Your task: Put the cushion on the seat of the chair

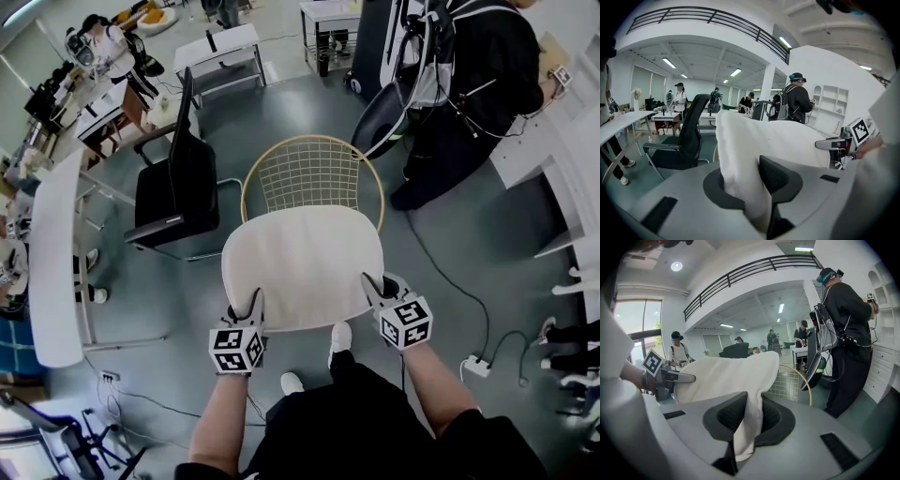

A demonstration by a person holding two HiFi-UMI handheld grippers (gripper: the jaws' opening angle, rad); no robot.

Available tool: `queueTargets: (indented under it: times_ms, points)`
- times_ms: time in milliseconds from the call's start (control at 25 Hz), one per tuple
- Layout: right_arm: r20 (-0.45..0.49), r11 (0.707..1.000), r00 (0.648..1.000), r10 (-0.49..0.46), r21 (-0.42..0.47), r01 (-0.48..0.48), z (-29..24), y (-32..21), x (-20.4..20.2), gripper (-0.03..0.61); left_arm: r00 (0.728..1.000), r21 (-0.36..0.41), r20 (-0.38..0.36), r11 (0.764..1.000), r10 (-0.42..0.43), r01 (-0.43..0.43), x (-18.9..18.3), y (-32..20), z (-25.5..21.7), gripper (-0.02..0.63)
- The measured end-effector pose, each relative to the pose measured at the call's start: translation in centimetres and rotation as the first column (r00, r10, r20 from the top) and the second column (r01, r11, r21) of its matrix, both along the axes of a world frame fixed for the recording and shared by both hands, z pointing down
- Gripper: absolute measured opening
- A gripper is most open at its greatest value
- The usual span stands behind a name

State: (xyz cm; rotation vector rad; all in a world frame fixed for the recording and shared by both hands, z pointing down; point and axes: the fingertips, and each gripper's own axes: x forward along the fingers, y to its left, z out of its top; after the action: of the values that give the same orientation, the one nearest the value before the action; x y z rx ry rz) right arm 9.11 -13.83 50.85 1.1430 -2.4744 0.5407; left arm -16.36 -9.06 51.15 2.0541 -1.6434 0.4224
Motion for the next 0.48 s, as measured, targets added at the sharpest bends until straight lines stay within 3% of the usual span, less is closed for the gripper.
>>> queueTargets:
  times_ms: [480]
  points:
    - [0.007, 0.999, 1.000, -0.016, -0.042, 0.016, 2.9, -6.9, 3.2, 0.057, 0.999, -0.058, -0.002, 0.997, -0.049, 0.049, 2.4, -6.4, 3.5, 0.135]
